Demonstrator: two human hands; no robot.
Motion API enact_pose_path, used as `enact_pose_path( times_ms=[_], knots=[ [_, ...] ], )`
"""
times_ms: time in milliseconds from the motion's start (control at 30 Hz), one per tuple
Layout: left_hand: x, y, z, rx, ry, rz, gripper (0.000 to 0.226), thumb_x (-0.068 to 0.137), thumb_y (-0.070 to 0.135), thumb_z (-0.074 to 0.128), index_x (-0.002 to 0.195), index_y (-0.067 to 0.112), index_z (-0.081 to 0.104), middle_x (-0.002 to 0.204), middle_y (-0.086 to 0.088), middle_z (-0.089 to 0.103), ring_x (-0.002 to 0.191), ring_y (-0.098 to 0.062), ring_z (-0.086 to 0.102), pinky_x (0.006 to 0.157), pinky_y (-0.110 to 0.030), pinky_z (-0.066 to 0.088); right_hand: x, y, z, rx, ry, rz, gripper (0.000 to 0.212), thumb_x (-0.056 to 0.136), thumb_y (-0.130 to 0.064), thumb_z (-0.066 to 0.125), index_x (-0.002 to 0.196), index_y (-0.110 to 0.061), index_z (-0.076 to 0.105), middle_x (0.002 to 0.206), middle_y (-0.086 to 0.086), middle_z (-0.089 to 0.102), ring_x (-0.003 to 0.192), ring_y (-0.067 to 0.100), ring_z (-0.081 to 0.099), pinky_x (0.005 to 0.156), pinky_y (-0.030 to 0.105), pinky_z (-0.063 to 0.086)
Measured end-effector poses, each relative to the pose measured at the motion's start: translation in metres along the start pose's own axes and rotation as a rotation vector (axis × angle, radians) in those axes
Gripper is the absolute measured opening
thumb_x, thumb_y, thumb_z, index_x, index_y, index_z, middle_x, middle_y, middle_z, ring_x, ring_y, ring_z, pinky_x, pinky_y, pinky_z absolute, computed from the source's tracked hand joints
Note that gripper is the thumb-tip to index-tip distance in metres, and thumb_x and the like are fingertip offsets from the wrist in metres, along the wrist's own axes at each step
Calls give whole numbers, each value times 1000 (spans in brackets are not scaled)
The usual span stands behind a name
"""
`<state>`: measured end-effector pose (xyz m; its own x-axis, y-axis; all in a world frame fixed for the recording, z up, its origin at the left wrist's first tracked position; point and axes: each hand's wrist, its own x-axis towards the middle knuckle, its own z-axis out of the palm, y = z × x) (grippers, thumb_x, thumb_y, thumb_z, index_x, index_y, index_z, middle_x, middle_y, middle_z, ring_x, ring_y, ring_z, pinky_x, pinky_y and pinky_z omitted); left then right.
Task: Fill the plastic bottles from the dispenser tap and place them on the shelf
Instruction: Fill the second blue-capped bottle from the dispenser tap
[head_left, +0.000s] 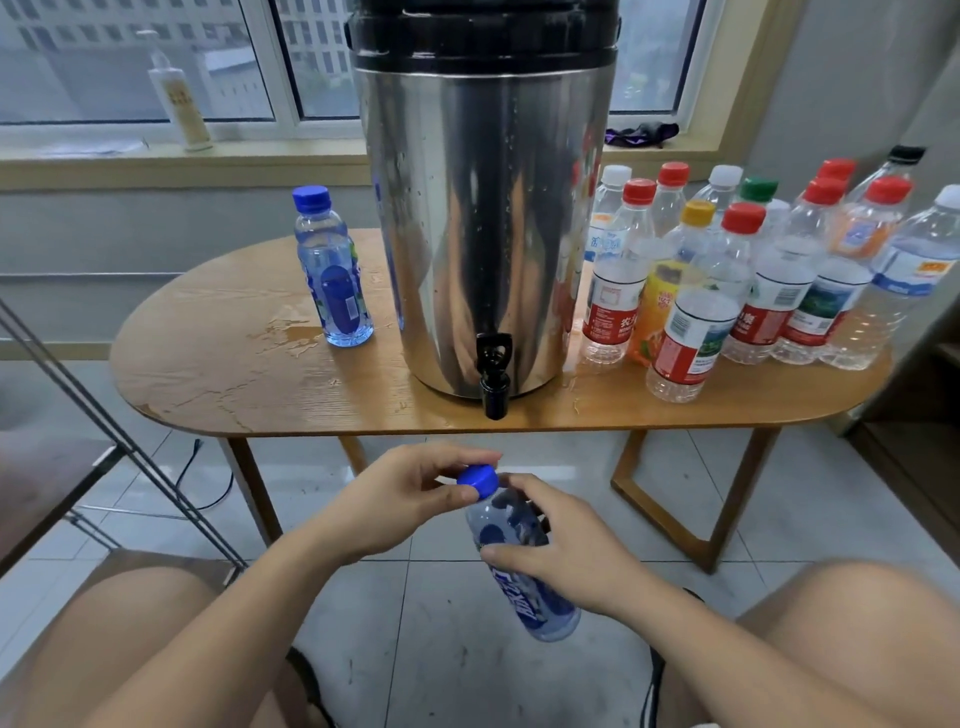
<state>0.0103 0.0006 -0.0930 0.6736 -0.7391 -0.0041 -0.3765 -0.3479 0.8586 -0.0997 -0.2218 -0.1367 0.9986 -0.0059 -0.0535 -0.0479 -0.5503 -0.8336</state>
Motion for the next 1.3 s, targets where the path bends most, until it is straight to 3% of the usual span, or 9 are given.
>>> enact_pose_path(
  times_ms=[233, 400, 533, 700, 767, 900, 1033, 1167, 1300],
  knots=[
    [9, -1, 0, 277, 102, 90, 37, 102, 19, 75, 134, 37, 72, 121, 17, 68, 113, -3, 66, 98, -18, 53, 3, 3, 5, -61, 135, -29, 84, 78, -62, 87, 152, -44, 51, 134, -26, 61, 125, -2, 59, 104, 22, 51],
    [10, -2, 9, 270, 175, 58, 24, 100, 27, 78, 121, 35, 71, 110, 17, 64, 102, -8, 64, 91, -26, 55, 6, 3, 7, -261, 203, -61, 82, 80, -64, 85, 151, -46, 47, 127, -25, 57, 118, 5, 53, 99, 29, 51],
    [11, 6, 17, 358, 183, -63, 16, 104, 47, 67, 114, 36, 61, 106, 20, 58, 97, -3, 59, 81, -19, 47, 8, 5, 10, -368, 239, -84, 82, 82, -65, 83, 151, -46, 45, 129, -25, 54, 117, 7, 48, 100, 27, 47],
    [15, 0, 16, 454, 214, -164, 60, 88, 87, 41, 94, 31, 59, 92, 11, 61, 85, -12, 58, 70, -28, 48, 10, 3, 11, -459, 267, -126, 81, 82, -66, 81, 152, -45, 45, 131, -24, 52, 118, 7, 47, 101, 25, 40],
    [12, -3, 11, 426, 215, -116, 69, 84, 94, 41, 105, 32, 65, 99, 15, 64, 92, -8, 61, 77, -28, 54, 11, 2, 10, -390, 260, -109, 81, 81, -65, 83, 151, -46, 47, 131, -26, 53, 117, 5, 48, 102, 25, 43],
    [5, -2, 5, 204, 164, 11, 53, 89, 58, 81, 136, 40, 65, 128, 26, 67, 122, 2, 63, 96, -27, 57, 11, 2, 8, -344, 240, -97, 83, 81, -66, 83, 153, -47, 45, 130, -29, 53, 117, 2, 49, 101, 25, 46],
    [3, -7, -5, 174, 105, 37, 54, 93, 19, 86, 135, 47, 69, 129, 28, 71, 126, -3, 64, 97, -26, 57, 12, 3, 7, -333, 233, -88, 86, 80, -65, 84, 154, -45, 46, 133, -29, 54, 119, 2, 49, 104, 27, 48],
    [6, -7, -7, 126, 206, 0, 39, 85, 32, 93, 119, 43, 78, 107, 19, 79, 104, -9, 72, 83, -34, 57, 12, 1, 8, -345, 223, -94, 85, 81, -65, 84, 154, -45, 46, 133, -29, 53, 120, 1, 48, 106, 27, 46],
    [11, -7, -11, 180, 317, -29, 31, 82, 53, 89, 106, 37, 79, 95, 16, 79, 94, -10, 71, 75, -26, 52, 15, 1, 11, -307, 229, -68, 85, 80, -65, 84, 153, -45, 46, 136, -28, 55, 122, 3, 51, 105, 29, 50]
  ],
)
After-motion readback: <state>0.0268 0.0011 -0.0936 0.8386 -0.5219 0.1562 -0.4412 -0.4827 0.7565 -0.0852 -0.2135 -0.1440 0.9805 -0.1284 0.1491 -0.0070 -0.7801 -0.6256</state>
